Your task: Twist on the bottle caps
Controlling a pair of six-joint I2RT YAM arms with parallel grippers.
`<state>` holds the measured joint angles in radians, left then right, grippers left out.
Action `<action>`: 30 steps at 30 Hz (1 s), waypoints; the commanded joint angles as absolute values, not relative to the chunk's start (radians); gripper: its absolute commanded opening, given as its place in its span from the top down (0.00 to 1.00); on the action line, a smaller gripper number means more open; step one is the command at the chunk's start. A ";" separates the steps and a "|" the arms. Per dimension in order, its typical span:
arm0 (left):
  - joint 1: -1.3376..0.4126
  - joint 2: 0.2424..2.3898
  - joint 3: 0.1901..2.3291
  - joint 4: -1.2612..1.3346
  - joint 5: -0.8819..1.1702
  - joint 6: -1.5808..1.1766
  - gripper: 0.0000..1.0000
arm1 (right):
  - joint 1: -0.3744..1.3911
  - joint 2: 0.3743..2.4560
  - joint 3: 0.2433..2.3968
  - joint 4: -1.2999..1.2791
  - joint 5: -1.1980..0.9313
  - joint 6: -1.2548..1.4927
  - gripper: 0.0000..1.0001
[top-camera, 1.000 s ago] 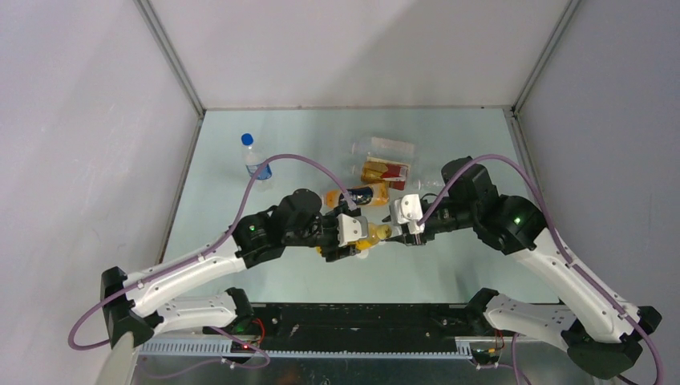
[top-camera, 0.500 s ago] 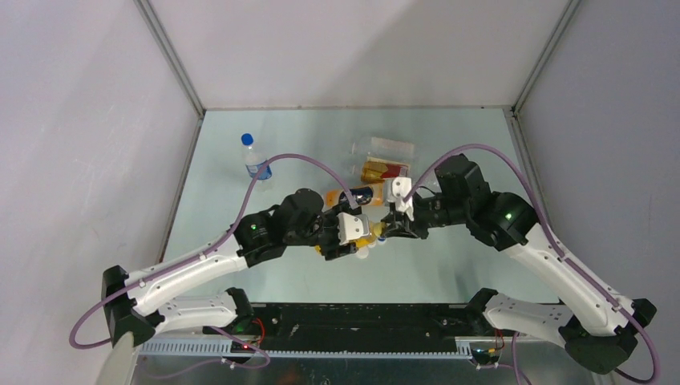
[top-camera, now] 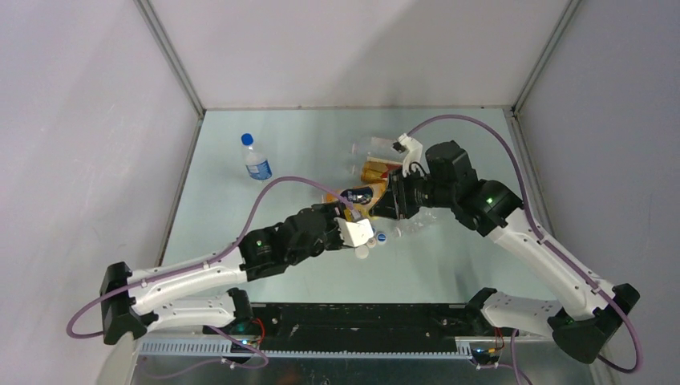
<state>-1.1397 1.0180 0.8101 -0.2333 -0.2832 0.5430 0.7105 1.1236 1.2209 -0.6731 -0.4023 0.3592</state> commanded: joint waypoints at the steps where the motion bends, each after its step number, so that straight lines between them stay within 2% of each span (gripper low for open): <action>1: -1.147 1.012 0.822 -0.126 -0.443 0.564 1.00 | 0.680 1.097 1.233 -0.582 -0.367 0.482 0.89; 5: -1.106 1.043 0.860 -0.220 -0.315 0.480 1.00 | 0.690 1.028 1.233 -0.561 -0.533 0.173 0.57; 6: -1.083 1.062 0.888 -0.272 -0.257 0.449 1.00 | 0.690 1.017 1.233 -0.569 -0.546 0.124 0.25; 8: -1.049 1.075 0.914 -0.324 -0.172 0.415 1.00 | 0.687 0.981 1.233 -0.616 -0.565 -0.031 0.04; 13: -0.986 1.054 0.946 -0.390 0.077 0.379 1.00 | 0.679 0.926 1.233 -0.692 -0.578 -0.271 0.01; 17: -0.953 1.037 0.946 -0.402 0.213 0.361 1.00 | 0.678 0.923 1.233 -0.697 -0.515 -0.205 0.01; 21: -0.944 1.039 0.939 -0.400 0.199 0.345 1.00 | 0.676 0.915 1.222 -0.677 -0.491 -0.168 0.01; 25: -0.941 1.049 0.950 -0.399 0.143 0.309 1.00 | 0.676 0.838 1.084 -0.445 -0.443 -0.066 0.01; 30: -0.941 1.035 0.913 -0.341 0.144 0.284 1.00 | 0.675 0.882 1.076 -0.480 -0.473 -0.036 0.01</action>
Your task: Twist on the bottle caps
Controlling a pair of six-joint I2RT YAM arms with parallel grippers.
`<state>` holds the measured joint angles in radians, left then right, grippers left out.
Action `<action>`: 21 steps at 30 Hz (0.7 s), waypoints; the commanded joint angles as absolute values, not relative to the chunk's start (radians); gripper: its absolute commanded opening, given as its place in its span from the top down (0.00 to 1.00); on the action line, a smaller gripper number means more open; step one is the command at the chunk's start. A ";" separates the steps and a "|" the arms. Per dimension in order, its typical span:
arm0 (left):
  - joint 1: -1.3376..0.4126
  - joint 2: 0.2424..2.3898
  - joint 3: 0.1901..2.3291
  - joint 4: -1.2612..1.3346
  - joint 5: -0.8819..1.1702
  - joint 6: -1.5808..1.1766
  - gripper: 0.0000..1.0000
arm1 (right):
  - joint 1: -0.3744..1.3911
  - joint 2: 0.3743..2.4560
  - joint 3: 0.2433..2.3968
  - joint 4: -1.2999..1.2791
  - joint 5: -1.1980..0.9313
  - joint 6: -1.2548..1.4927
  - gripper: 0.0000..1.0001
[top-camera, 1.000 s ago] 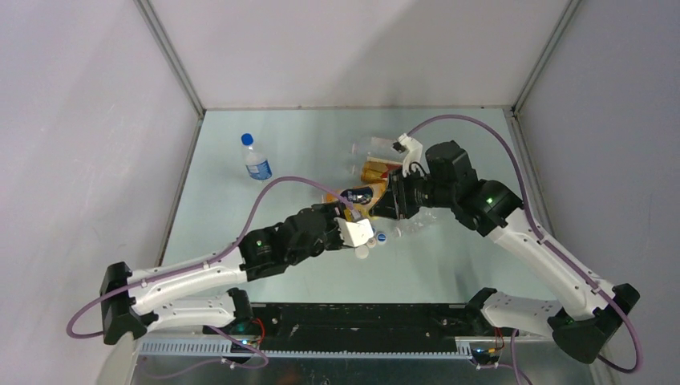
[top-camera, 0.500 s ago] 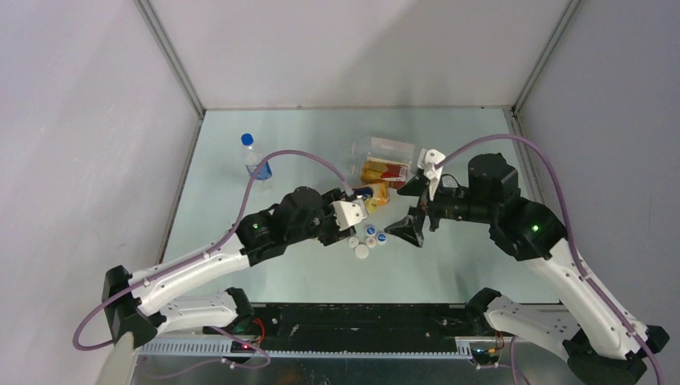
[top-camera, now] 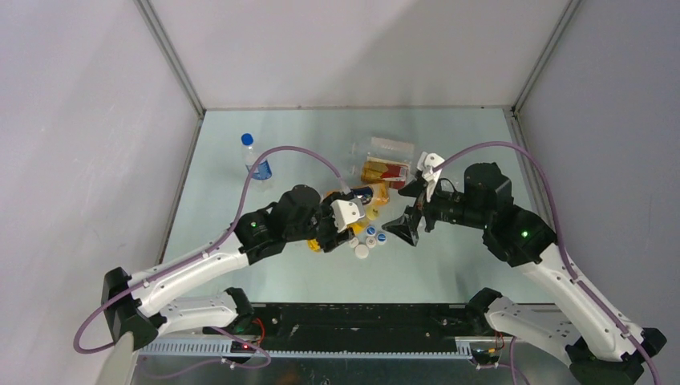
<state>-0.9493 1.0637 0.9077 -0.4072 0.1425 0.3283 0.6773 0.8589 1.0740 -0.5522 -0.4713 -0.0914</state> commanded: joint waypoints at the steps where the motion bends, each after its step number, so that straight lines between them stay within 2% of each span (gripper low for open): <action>1: -0.940 1.031 0.910 -0.337 0.145 0.284 1.00 | 0.676 0.899 1.074 -0.486 -0.482 -0.031 0.01; 11: -0.942 1.033 0.908 -0.300 0.156 0.264 1.00 | 0.675 0.931 1.052 -0.502 -0.470 -0.085 0.01; 17: -0.941 1.054 0.921 -0.290 0.168 0.259 1.00 | 0.677 0.964 1.053 -0.493 -0.561 -0.120 0.01; 21: -0.941 1.071 0.956 -0.340 0.194 0.252 1.00 | 0.676 0.914 1.060 -0.450 -0.644 -0.204 0.01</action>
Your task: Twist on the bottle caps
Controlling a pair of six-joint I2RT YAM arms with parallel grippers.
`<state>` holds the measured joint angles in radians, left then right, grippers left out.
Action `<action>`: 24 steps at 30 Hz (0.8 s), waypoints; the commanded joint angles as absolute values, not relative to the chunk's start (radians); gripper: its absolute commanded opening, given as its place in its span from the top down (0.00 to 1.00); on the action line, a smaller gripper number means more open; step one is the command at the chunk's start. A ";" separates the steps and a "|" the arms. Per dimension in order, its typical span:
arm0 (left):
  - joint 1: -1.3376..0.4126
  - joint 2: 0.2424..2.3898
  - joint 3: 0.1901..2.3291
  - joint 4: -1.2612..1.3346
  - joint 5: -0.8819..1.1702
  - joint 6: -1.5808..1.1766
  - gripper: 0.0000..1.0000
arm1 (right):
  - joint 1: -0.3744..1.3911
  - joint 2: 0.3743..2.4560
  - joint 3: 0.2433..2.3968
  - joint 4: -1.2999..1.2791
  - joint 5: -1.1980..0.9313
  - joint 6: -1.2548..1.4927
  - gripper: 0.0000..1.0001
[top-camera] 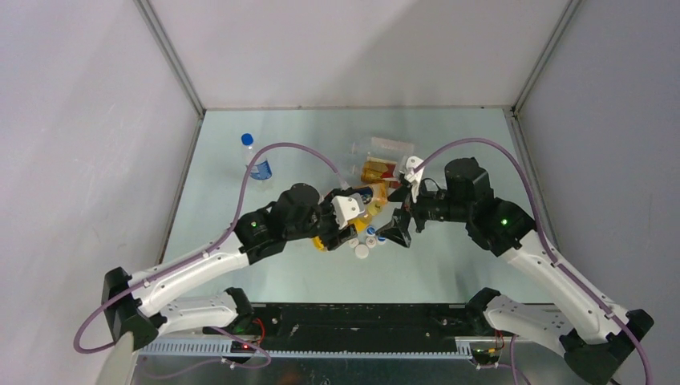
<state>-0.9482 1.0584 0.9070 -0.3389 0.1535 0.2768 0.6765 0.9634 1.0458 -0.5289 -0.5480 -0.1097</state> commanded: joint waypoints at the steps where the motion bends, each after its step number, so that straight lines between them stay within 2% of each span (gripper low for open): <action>1: -0.941 1.069 0.958 -0.357 0.204 0.251 1.00 | 0.676 0.909 1.060 -0.432 -0.647 -0.220 0.01; 5: -0.940 1.036 0.930 -0.347 0.226 0.260 1.00 | 0.664 0.913 1.061 -0.394 -0.664 -0.295 0.02; 14: -0.941 1.007 0.907 -0.357 0.276 0.325 1.00 | 0.678 1.076 1.202 -0.585 -0.766 -0.453 0.17; 24: -0.941 0.998 0.908 -0.382 0.228 0.345 1.00 | 0.681 1.092 1.246 -0.674 -0.786 -0.487 0.43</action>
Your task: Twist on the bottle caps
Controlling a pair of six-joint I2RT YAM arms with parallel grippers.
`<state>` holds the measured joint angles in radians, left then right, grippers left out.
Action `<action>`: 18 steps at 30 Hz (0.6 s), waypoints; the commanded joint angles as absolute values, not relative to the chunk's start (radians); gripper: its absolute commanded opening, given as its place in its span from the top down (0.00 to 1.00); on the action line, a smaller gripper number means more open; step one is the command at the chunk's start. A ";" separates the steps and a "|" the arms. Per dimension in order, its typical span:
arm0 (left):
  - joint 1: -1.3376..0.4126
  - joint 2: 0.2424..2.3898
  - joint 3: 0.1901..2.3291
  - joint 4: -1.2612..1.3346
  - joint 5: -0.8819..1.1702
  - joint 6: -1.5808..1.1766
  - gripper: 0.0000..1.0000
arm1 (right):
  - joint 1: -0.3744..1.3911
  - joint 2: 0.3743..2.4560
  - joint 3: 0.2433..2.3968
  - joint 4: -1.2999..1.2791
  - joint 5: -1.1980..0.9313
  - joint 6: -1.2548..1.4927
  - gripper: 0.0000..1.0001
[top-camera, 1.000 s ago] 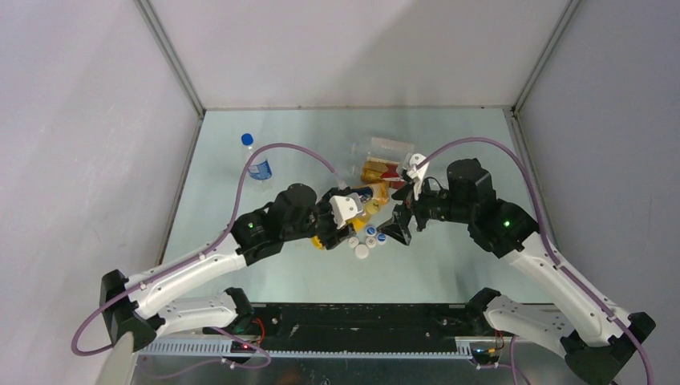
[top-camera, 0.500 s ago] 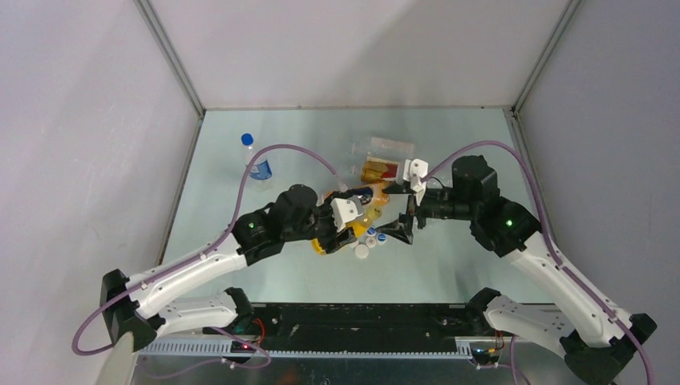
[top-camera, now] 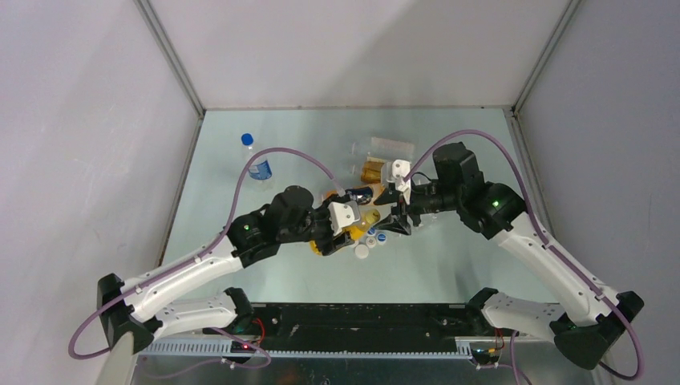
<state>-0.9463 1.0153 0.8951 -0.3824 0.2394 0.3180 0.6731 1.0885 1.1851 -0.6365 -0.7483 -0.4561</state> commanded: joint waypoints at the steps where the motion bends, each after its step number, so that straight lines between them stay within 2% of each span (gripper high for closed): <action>1: -0.940 0.998 0.907 -0.382 0.227 0.345 1.00 | 0.682 1.096 1.253 -0.685 -0.786 -0.491 0.45; 7: -0.940 1.008 0.911 -0.375 0.236 0.351 1.00 | 0.684 1.106 1.269 -0.704 -0.786 -0.497 0.54; 15: -0.940 0.985 0.892 -0.347 0.251 0.358 1.00 | 0.689 1.125 1.269 -0.702 -0.798 -0.494 0.58; 18: -0.940 0.985 0.890 -0.348 0.252 0.359 1.00 | 0.691 1.131 1.269 -0.699 -0.803 -0.492 0.65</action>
